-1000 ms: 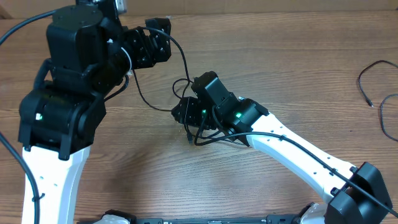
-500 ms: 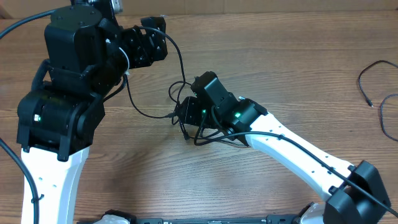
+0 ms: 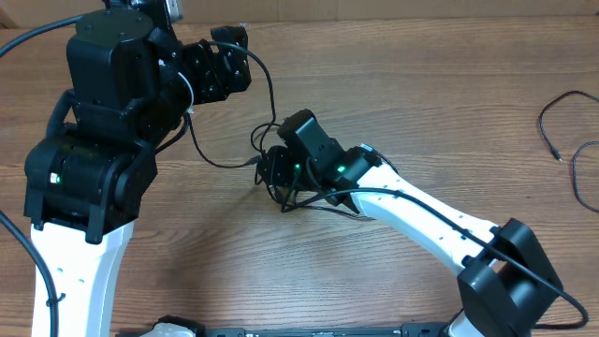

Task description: Untangle cables

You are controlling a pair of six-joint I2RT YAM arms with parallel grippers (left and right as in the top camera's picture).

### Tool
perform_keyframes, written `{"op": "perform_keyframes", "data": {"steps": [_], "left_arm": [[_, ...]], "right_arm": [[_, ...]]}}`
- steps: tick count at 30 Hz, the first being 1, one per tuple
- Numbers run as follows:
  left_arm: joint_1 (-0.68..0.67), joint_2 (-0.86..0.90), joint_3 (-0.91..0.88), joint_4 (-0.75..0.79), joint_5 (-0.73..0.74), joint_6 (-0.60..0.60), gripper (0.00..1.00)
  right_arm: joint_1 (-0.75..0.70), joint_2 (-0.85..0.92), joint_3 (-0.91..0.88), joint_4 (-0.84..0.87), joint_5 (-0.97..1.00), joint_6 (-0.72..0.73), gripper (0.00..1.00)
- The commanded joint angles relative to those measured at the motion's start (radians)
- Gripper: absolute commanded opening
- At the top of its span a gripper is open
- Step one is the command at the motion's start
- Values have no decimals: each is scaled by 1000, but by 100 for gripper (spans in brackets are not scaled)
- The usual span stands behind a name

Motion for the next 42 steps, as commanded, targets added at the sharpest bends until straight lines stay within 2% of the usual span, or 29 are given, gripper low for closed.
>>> {"op": "perform_keyframes", "data": {"steps": [1,7,15,22,34,42], "left_arm": [[6,-11,28,-1,-10,-12,95],[8,-11,29,-2,-25,-9,94],[37,-11,29,-53,-55,-10,96],[64,8,28,-85,-55,-10,98],[64,167,28,-186,-51,-21,97],[64,274,28,-217,-29,-35,96]], "right_arm": [[11,44,-7,23,-4,1,4],[18,84,-7,29,7,-1,4],[-67,52,-6,-17,60,-196,4],[-179,-139,-4,-75,60,-361,4],[-305,-497,-4,-164,24,-393,4],[-413,-637,-4,-176,26,-393,4]]}}
